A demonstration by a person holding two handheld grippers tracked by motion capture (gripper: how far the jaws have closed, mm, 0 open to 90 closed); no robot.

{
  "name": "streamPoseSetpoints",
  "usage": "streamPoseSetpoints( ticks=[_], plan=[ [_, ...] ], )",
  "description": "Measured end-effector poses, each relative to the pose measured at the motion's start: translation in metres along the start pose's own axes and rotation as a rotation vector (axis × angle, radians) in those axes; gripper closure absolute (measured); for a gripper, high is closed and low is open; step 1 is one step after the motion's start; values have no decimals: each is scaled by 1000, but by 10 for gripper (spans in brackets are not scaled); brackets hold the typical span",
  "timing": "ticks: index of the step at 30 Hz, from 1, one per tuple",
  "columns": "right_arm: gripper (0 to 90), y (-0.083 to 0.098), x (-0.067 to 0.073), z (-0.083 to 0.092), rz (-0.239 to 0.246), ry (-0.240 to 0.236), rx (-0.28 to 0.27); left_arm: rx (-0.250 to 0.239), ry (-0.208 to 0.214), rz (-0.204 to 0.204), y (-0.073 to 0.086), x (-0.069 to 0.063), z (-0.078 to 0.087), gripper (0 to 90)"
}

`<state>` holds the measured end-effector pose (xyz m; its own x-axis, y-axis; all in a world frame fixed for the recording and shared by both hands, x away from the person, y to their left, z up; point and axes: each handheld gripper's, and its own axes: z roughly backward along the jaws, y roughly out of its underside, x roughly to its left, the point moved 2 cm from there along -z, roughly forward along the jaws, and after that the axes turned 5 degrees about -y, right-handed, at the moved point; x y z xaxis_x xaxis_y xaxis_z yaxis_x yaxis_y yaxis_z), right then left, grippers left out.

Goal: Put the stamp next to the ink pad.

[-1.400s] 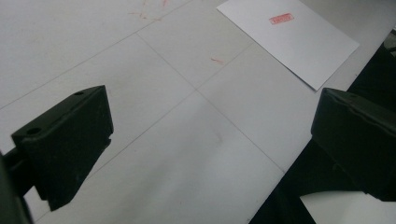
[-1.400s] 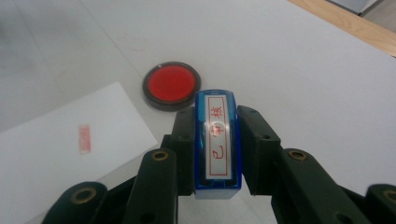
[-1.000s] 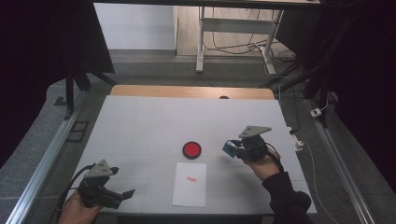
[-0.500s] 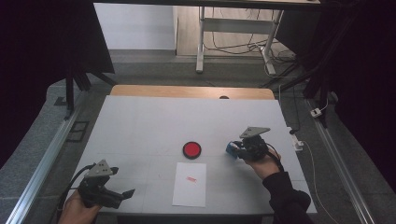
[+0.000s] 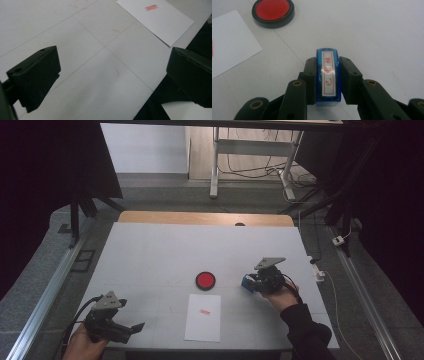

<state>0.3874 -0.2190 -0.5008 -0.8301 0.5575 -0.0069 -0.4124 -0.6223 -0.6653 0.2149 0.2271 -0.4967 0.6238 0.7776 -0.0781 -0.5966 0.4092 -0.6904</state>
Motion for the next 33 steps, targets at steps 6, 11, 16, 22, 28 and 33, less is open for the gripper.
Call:
streamPoseSetpoints(
  ticks=[6, 11, 16, 22, 28, 33],
  plan=[
    [640, 0, -1, 1, -12, 4, -8, 4, 0, -2, 0, 0, 0, 0],
    [571, -1, 0, 2, -28, 6, -12, 3, 2, -5, 0, -1, 0, 0],
    [455, -3, 1, 4, -41, 15, -18, 4, 1, -6, 0, 0, -1, 0],
    [341, -6, 5, 8, -66, 26, -36, 4, 2, -3, 0, 0, 0, 0],
    [247, -9, 7, 14, -108, 16, -64, 4, 1, -3, 0, 0, 0, 0],
    [163, -9, 11, 22, -142, 8, -85, 7, 0, -1, 0, 0, -1, 0]
  ],
)
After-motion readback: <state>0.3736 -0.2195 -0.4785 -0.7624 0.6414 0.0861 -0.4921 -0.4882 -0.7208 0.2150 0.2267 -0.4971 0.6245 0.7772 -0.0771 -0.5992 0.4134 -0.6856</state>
